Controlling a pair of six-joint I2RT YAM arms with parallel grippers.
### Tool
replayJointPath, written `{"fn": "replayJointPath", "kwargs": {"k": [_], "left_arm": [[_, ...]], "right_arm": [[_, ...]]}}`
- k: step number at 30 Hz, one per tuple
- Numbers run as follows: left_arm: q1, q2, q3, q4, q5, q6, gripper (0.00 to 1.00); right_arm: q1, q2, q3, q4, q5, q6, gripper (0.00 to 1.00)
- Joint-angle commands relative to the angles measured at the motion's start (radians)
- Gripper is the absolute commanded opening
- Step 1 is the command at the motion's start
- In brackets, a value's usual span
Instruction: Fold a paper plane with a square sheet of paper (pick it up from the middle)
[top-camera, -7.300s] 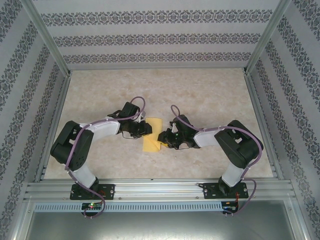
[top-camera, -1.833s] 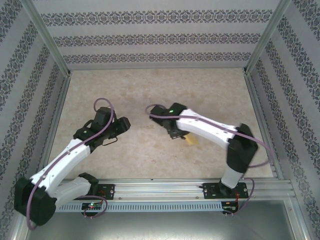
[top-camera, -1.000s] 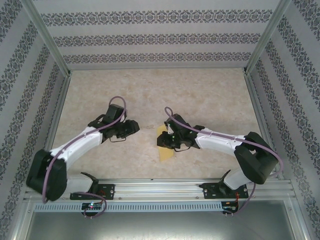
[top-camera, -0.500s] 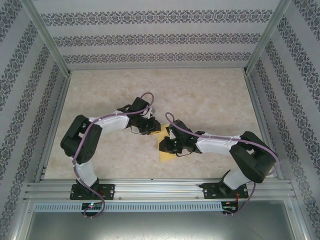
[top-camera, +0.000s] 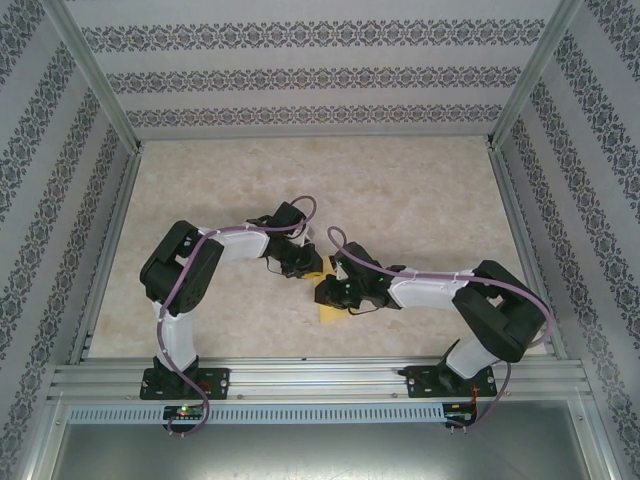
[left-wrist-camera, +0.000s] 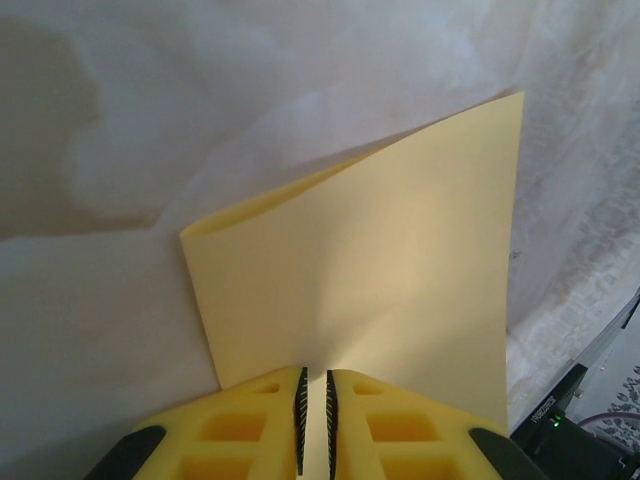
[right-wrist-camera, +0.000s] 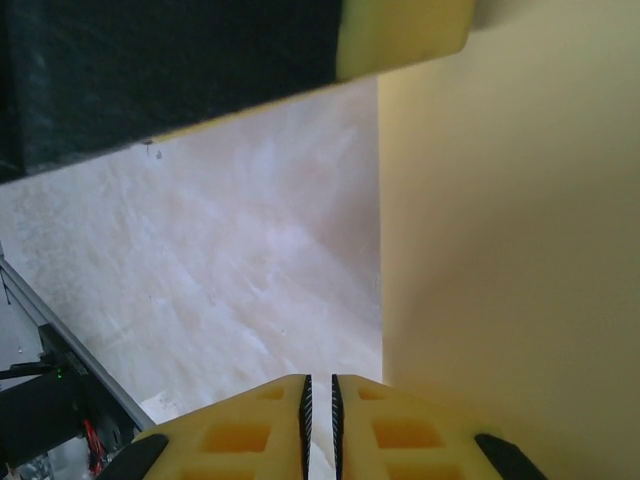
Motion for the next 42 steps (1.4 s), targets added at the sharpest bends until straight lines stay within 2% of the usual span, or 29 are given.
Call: {"fn": "replayJointPath", "kwargs": {"k": [1, 6, 9, 13, 17, 25, 29, 32, 37, 42], "left_arm": [[-0.013, 0.027, 0.011, -0.051, -0.027, 0.036, 0.17], [-0.016, 0.042, 0.008, -0.053, -0.033, 0.046, 0.17], [-0.018, 0.047, 0.008, -0.056, -0.041, 0.044, 0.16], [-0.018, 0.043, -0.001, -0.053, -0.041, 0.042, 0.16], [-0.020, 0.035, -0.006, -0.049, -0.043, 0.041, 0.16], [-0.021, 0.035, -0.003, -0.051, -0.040, 0.051, 0.17], [-0.022, 0.035, -0.001, -0.060, -0.049, 0.052, 0.17], [-0.021, 0.033, -0.002, -0.068, -0.059, 0.055, 0.16], [-0.021, 0.023, 0.000, -0.096, -0.070, 0.066, 0.16], [-0.021, 0.008, 0.001, -0.108, -0.082, 0.070, 0.16]], "right_arm": [[0.005, 0.037, 0.002, 0.010, 0.029, 0.029, 0.17], [0.021, 0.072, -0.008, 0.026, -0.016, 0.039, 0.16], [0.040, 0.075, -0.006, -0.009, 0.007, 0.035, 0.17], [0.039, -0.016, -0.018, -0.028, 0.061, 0.033, 0.17], [0.038, -0.072, 0.003, -0.029, 0.044, 0.018, 0.17], [0.034, 0.061, -0.008, 0.103, -0.003, 0.071, 0.17], [0.041, 0.137, 0.002, 0.081, -0.024, 0.083, 0.12], [0.051, 0.097, -0.032, 0.087, -0.001, 0.095, 0.13], [0.081, -0.040, 0.023, -0.064, 0.065, 0.044, 0.14], [0.139, -0.023, -0.024, 0.042, 0.056, 0.106, 0.15]]}}
